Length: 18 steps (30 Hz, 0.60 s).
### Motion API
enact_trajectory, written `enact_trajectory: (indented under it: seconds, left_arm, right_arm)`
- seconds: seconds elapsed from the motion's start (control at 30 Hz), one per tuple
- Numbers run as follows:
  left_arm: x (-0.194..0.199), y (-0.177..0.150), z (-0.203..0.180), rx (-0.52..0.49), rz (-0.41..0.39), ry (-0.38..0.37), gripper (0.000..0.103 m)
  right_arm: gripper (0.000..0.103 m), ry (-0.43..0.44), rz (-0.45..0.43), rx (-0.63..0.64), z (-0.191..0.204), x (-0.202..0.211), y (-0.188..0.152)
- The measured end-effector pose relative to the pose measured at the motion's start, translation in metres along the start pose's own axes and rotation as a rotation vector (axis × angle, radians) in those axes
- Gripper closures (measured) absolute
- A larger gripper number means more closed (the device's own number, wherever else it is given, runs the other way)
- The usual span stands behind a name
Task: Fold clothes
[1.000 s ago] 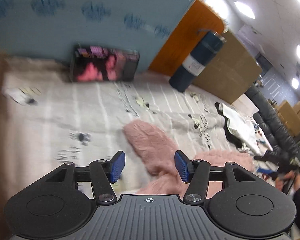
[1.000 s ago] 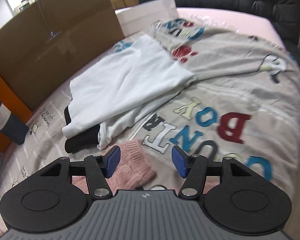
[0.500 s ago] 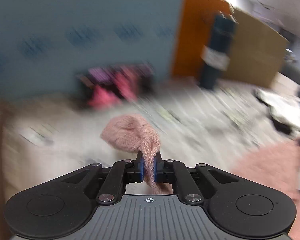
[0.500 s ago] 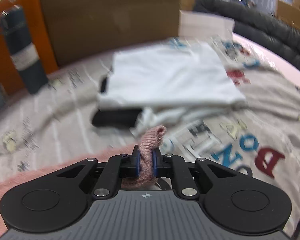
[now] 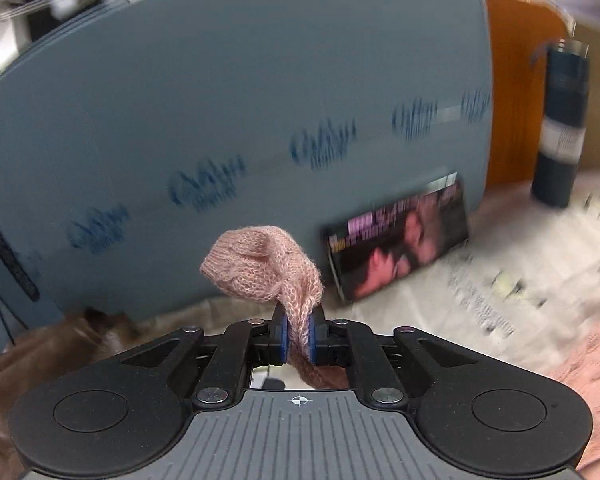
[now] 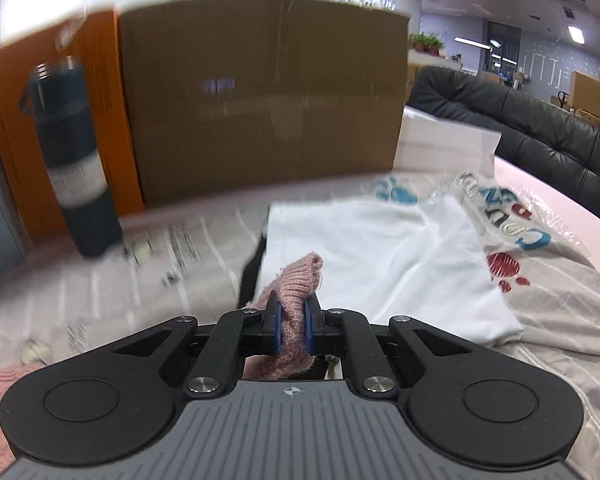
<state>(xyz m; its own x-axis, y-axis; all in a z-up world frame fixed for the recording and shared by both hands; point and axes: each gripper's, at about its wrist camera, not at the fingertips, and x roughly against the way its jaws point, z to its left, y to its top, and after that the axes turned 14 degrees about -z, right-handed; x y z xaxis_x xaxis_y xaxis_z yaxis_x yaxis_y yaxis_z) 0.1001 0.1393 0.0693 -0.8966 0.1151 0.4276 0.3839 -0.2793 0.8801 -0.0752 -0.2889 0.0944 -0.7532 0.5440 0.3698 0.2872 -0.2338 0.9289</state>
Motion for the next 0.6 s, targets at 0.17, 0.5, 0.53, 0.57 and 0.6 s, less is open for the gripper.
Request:
enact_trajectory:
  seconds: [0.17,0.5,0.53,0.57,0.6]
  left_arm:
    - [-0.022,0.003,0.004,0.042,0.087,0.029,0.043]
    - [0.111,-0.010,0.059,0.187,-0.020,-0.137,0.026]
    - [0.127,-0.023,0.062,0.200,0.010,-0.162,0.026]
    - [0.143,-0.036,0.065,0.213,0.040,-0.185,0.026]
    - [0.154,-0.052,0.069,0.226,0.091,-0.181,0.026]
  right_arm:
    - [0.065,-0.028,0.030,-0.003,-0.007,0.002,-0.005]
    - [0.036,-0.083,0.041,-0.052,-0.026,0.069,-0.027]
    - [0.036,-0.116,0.055,-0.077,-0.033,0.076,-0.035]
    - [0.036,-0.151,0.068,-0.104,-0.041,0.084,-0.043]
    - [0.036,-0.180,0.079,-0.145,-0.051,0.089,-0.049]
